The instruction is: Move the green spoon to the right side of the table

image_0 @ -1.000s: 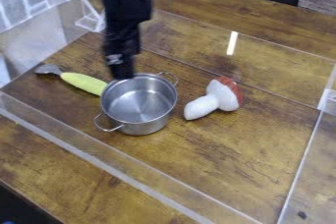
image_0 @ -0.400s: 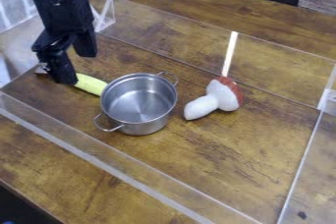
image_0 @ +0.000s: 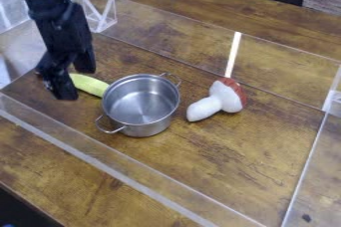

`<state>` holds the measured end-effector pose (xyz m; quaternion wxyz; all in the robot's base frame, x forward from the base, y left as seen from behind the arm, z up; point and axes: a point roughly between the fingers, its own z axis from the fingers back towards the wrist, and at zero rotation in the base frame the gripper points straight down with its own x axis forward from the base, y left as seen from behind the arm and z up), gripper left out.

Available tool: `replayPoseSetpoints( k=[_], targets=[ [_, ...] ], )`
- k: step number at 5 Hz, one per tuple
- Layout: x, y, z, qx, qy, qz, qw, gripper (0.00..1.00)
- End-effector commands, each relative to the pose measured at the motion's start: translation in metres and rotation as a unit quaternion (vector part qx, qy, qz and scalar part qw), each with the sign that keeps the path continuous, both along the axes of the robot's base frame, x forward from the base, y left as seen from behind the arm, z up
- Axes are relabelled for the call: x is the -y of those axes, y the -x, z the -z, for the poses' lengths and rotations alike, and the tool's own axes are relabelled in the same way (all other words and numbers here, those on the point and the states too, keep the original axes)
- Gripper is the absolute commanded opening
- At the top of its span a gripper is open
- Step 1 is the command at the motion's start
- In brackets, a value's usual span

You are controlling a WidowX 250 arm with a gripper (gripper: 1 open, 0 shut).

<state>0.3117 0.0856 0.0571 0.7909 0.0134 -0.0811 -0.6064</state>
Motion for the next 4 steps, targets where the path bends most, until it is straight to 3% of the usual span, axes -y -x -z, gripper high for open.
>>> replayPoseSetpoints(
  k=[1,4],
  targets=[
    [-0.006,-0.015,-0.009,0.023,-0.005,0.003,0.9997,1.0],
    [-0.024,-0.046,0.007,0.019,0.001,-0.01,0.9998,1.0]
  ],
)
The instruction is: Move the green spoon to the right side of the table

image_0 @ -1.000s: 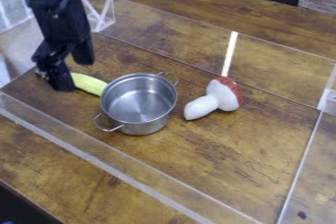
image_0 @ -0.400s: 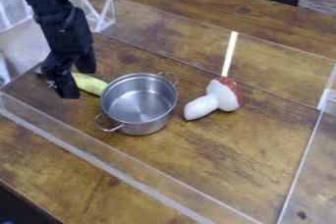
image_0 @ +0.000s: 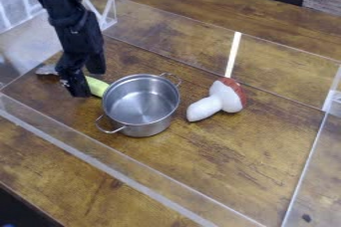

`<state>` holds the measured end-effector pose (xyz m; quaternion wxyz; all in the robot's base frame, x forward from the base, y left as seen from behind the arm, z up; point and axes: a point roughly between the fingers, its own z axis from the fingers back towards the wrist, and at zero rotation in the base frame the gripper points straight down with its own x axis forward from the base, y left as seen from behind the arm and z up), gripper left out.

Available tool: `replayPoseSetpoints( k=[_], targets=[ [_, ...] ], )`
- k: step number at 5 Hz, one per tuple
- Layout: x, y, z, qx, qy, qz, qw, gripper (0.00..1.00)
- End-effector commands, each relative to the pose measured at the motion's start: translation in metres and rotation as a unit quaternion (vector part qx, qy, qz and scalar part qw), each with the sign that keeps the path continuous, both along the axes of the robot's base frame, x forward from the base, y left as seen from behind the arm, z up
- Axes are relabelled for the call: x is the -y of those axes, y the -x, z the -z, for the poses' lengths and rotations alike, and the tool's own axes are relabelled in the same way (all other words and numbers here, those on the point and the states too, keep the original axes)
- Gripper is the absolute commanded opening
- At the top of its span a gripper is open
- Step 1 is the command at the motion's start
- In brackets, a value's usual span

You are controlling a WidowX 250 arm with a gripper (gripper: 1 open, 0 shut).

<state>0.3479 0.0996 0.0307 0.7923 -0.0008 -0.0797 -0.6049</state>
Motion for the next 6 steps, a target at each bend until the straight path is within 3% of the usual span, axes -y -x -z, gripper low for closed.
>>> replayPoseSetpoints(
  k=[1,2,3,4,6],
  targets=[
    [-0.016,-0.018,-0.02,0.027,-0.002,0.025,0.9993,1.0],
    [-0.023,-0.025,-0.02,0.023,0.007,0.06,0.9979,1.0],
    [-0.02,-0.028,-0.021,0.02,0.014,0.039,0.9989,1.0],
    [-0.015,-0.031,-0.017,0.018,0.019,0.015,0.9995,0.0],
    [-0.01,-0.025,-0.016,0.005,0.037,0.059,0.9976,0.0]
  ],
)
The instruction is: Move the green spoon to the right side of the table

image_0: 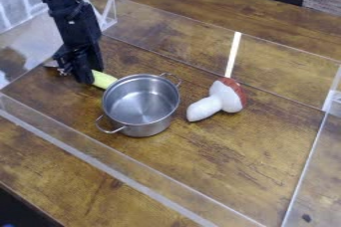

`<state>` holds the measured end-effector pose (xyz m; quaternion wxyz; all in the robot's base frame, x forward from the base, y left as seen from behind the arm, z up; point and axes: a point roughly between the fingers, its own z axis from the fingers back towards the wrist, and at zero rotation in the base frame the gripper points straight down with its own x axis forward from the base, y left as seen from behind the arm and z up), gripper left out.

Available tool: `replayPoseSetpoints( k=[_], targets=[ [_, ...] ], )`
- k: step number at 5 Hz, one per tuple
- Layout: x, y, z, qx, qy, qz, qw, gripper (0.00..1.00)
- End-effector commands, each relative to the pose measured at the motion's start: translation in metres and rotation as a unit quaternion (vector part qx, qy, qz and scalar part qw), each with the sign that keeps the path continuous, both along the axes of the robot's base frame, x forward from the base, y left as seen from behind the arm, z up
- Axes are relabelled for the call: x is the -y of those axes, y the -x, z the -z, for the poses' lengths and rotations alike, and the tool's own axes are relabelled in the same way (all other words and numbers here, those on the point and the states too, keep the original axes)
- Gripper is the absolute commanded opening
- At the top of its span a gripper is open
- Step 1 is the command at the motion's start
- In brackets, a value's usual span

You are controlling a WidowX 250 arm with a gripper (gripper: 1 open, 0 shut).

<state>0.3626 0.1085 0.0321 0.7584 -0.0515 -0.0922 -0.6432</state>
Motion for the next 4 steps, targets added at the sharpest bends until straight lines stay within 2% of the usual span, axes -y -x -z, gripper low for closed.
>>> replayPoseSetpoints(
  k=[1,2,3,4],
  targets=[
    [-0.014,-0.013,-0.013,0.012,0.005,0.014,0.9998,0.0],
    [-0.026,-0.016,-0.013,0.001,0.015,0.029,0.9995,0.0],
    [-0.024,-0.009,-0.017,-0.009,0.024,0.014,0.9996,0.0],
    [-0.021,-0.01,-0.044,-0.003,0.011,0.016,0.9998,0.0]
  ],
)
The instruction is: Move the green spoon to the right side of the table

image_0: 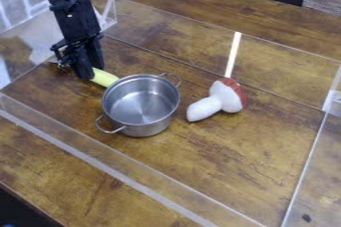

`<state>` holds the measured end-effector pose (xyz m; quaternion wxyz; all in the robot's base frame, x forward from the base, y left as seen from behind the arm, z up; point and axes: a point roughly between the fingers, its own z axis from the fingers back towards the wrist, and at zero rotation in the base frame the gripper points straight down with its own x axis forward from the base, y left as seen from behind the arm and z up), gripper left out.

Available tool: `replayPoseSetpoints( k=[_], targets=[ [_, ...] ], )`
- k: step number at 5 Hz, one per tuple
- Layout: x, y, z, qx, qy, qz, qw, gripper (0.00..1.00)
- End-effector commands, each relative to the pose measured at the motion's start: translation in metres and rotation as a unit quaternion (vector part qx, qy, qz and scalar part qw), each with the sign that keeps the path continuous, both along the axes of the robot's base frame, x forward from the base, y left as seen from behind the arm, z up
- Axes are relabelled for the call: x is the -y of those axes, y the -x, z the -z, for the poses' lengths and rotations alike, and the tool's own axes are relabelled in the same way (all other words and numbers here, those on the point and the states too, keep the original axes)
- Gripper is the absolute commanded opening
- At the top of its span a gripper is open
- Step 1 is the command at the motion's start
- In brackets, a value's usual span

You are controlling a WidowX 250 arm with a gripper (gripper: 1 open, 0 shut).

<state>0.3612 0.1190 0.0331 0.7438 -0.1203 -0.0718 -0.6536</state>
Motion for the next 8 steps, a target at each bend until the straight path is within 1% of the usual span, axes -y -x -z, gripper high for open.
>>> replayPoseSetpoints(
  k=[1,2,3,4,5,6,7,8],
  targets=[
    [-0.007,-0.014,-0.074,0.059,-0.044,-0.04,0.9965,0.0],
    [0.016,-0.008,-0.1,0.065,-0.064,-0.075,0.993,0.0],
    [0.056,-0.002,-0.117,0.067,-0.061,-0.102,0.9906,0.0],
    [0.096,-0.012,-0.122,0.068,-0.049,-0.145,0.9859,0.0],
    [0.138,-0.017,-0.106,0.073,-0.029,-0.19,0.9787,0.0],
    [0.169,-0.003,-0.094,0.074,-0.016,-0.215,0.9738,0.0],
    [0.18,0.0,-0.08,0.072,-0.01,-0.232,0.9701,0.0],
    [0.182,0.001,-0.077,0.068,-0.009,-0.25,0.9659,0.0]
  ],
)
